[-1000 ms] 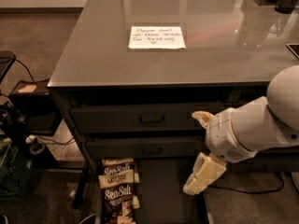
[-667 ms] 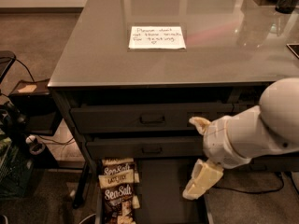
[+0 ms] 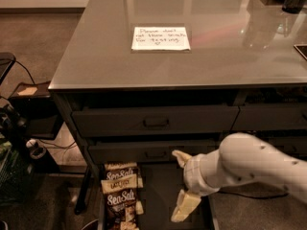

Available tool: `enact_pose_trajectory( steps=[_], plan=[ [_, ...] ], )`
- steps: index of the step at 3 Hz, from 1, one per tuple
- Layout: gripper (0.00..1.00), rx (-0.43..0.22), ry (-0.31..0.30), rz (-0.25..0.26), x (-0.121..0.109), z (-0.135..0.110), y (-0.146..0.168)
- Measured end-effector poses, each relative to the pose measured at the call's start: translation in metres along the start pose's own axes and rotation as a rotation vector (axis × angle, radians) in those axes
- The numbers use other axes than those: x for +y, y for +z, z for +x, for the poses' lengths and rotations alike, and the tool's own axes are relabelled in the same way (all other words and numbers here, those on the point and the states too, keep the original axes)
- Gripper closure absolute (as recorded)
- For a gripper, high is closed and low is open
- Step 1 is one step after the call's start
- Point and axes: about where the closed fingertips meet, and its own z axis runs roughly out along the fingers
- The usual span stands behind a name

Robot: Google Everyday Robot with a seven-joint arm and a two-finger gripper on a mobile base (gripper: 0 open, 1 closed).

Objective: Pick brown chip bag from bottom drawer and place on counter

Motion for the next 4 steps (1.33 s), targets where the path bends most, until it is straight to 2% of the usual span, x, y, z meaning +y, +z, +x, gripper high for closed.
enact_pose_trajectory(
  steps=[1,2,3,4],
  plan=[
    [0.0,-0.019,-0.045,-0.006,-0.001,0.014,0.071],
    [0.0,-0.03,-0.059,0.014,-0.013,0.019,0.126],
    [0.0,-0.039,-0.065,0.035,-0.019,0.015,0.129],
    [0.0,-0.034,-0.091,0.025,-0.018,0.028,0.146]
  ],
)
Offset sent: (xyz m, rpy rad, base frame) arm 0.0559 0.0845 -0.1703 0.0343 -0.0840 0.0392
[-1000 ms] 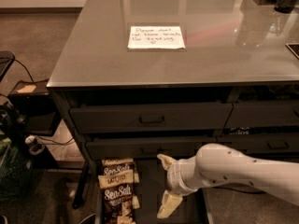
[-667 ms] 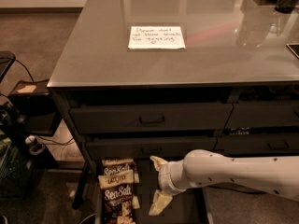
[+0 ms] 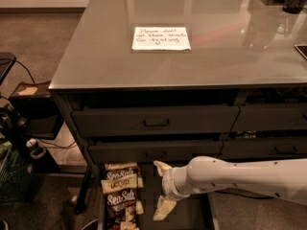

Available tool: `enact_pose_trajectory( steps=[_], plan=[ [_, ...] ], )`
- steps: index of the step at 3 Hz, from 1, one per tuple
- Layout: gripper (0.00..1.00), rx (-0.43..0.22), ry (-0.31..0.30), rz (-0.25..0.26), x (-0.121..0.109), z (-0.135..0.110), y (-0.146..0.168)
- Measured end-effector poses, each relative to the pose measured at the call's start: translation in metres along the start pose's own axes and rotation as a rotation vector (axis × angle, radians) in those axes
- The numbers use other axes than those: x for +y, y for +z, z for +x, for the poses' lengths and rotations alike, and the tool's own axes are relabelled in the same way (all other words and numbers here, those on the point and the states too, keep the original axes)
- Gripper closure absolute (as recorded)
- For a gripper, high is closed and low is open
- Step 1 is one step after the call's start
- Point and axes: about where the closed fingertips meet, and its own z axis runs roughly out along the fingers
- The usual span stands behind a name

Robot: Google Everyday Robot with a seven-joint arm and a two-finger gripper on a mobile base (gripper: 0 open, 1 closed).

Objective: Pick brown chip bag from bottom drawer and place on counter

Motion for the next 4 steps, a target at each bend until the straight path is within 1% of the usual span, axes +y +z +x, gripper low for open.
enact_pose_trajectory(
  steps=[1,2,3,4],
  plan=[
    [0.0,-0.034,-0.034,0.019,-0.008,0.013,0.046],
    [0.0,-0.08,-0.04,0.025,-0.014,0.015,0.105],
    [0.0,-0.132,-0.014,0.019,-0.014,0.013,0.154],
    [0.0,-0.132,-0.014,0.019,-0.014,0.013,0.154]
  ],
)
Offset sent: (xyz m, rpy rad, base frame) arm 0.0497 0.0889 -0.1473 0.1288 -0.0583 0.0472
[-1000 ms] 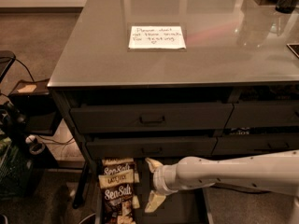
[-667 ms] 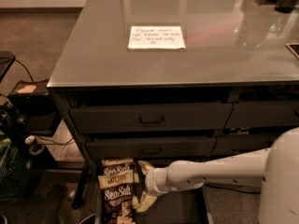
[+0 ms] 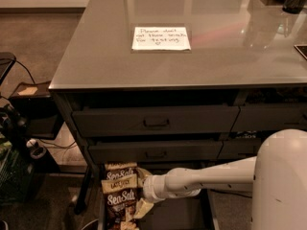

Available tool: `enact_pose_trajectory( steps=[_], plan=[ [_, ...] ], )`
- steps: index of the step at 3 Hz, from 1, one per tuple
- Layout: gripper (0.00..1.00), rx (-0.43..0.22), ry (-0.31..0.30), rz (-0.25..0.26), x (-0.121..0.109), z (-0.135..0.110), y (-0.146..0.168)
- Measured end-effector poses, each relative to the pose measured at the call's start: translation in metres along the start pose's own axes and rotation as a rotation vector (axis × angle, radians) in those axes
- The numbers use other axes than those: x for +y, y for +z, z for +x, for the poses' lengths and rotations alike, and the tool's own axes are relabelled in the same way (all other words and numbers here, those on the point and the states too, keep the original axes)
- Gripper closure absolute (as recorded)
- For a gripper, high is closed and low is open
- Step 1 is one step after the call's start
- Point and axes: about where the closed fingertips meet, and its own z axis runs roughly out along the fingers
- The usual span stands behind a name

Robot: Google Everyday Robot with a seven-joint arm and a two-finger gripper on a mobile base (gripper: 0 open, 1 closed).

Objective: Pick brown chip bag from bottom drawer and place on counter

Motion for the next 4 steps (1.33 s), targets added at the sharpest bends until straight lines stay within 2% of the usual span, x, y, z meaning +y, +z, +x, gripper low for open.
enact_pose_trajectory(
  steps=[1,2,3,4],
  plan=[
    [0.0,-0.008,0.024,-0.022,0.006,0.016,0.018],
    [0.0,-0.045,0.075,-0.05,0.006,0.036,0.049],
    [0.0,-0.094,0.129,-0.064,-0.001,0.047,0.081],
    [0.0,-0.138,0.158,-0.075,-0.008,0.051,0.108]
  ],
)
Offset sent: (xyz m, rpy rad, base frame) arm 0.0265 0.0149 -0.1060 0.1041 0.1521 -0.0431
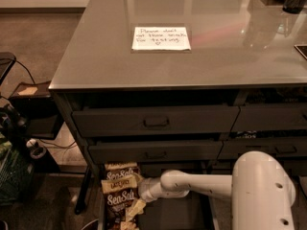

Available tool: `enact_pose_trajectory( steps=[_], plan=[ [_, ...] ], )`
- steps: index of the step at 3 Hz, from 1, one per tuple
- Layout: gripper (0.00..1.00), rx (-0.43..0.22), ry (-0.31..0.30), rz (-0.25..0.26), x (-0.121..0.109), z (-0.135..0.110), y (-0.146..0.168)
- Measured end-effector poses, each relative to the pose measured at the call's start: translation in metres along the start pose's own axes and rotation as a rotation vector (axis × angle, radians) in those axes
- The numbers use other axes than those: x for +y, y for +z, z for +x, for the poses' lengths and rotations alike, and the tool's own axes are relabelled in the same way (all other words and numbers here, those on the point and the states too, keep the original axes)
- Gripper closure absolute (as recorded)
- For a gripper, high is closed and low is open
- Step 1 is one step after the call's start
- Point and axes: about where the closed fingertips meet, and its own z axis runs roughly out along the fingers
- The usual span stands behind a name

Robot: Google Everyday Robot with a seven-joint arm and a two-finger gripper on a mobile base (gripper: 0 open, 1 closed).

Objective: Pick brown chip bag from bottom drawer and place on counter

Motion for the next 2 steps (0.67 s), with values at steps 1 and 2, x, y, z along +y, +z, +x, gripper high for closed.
enact_pose_trajectory(
  steps=[1,2],
  plan=[
    [0.0,-0.04,-0.001,-0.012,-0.01,-0.001,0.026],
    [0.0,-0.067,-0.013,-0.02,-0.018,-0.002,0.045]
  ],
)
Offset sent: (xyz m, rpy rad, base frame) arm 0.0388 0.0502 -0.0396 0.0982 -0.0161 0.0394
